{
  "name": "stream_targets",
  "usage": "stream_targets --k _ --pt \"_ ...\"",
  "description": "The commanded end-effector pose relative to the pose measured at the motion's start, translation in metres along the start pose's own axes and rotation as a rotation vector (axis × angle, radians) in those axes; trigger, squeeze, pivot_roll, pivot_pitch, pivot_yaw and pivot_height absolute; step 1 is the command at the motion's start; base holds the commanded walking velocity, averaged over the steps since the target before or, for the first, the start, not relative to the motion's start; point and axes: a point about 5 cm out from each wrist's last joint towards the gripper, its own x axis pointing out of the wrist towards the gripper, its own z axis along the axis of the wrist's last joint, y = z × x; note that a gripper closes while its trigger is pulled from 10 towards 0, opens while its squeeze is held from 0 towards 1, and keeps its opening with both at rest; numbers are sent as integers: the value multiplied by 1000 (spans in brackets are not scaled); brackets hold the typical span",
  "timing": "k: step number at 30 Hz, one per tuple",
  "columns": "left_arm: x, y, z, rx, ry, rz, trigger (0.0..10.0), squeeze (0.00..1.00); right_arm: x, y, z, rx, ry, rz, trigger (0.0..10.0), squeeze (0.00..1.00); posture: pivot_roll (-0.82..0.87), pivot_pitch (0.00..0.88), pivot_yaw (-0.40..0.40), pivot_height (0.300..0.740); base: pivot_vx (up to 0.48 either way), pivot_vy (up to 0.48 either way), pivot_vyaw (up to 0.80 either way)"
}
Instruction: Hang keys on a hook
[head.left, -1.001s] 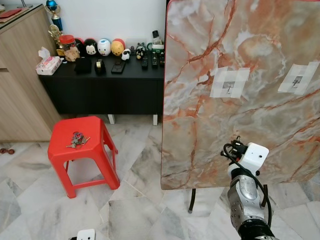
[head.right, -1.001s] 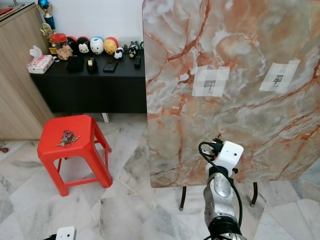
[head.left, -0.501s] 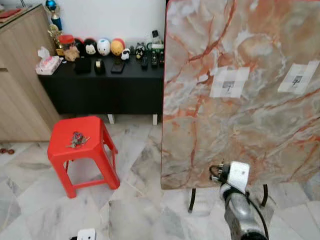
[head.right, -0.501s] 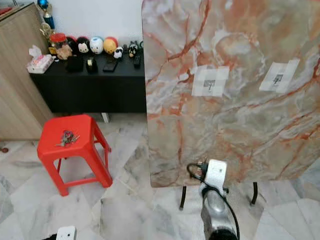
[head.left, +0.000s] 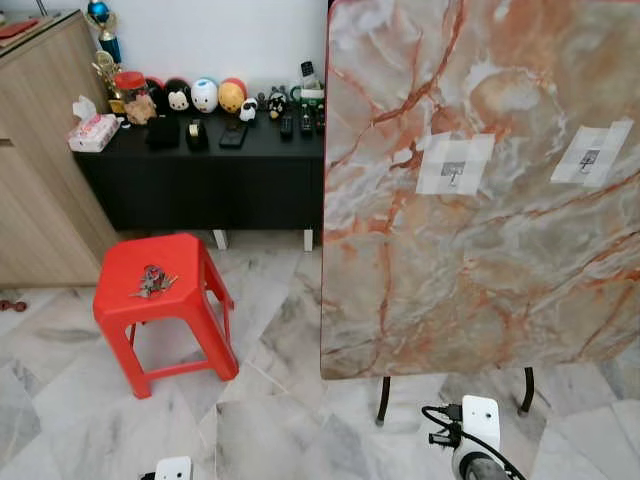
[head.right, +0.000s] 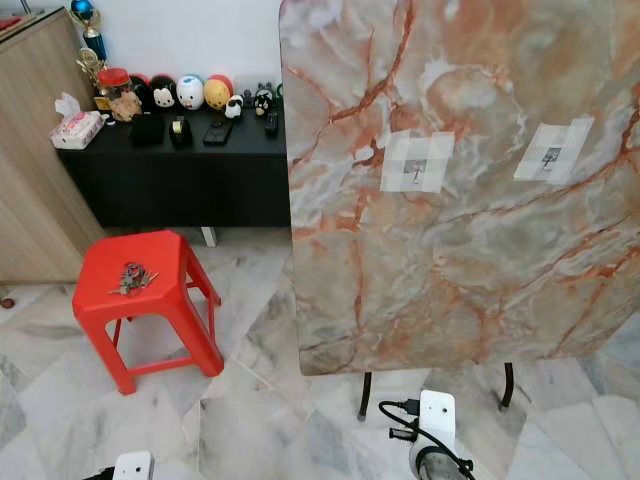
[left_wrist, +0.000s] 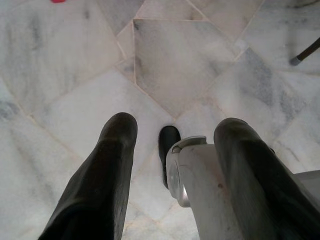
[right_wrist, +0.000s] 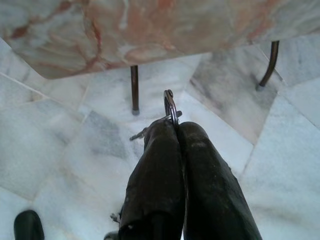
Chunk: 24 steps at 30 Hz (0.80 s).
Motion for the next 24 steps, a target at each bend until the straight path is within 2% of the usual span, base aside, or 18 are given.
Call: stream_targets --k 1,20,24 --pt "-2 5 -5 19 26 5 10000 0 1 2 7 22 -30 0 10000 0 -31 0 -30 740 322 0 0" --pt "0 2 0 24 19 -13 10000 0 5 9 26 41 -95 11 10000 0 -23 0 -35 740 330 0 0" --pt "0 1 -3 24 29 -4 10000 0 5 10 30 45 -120 7 10000 0 -22 0 -38 740 0 0 0"
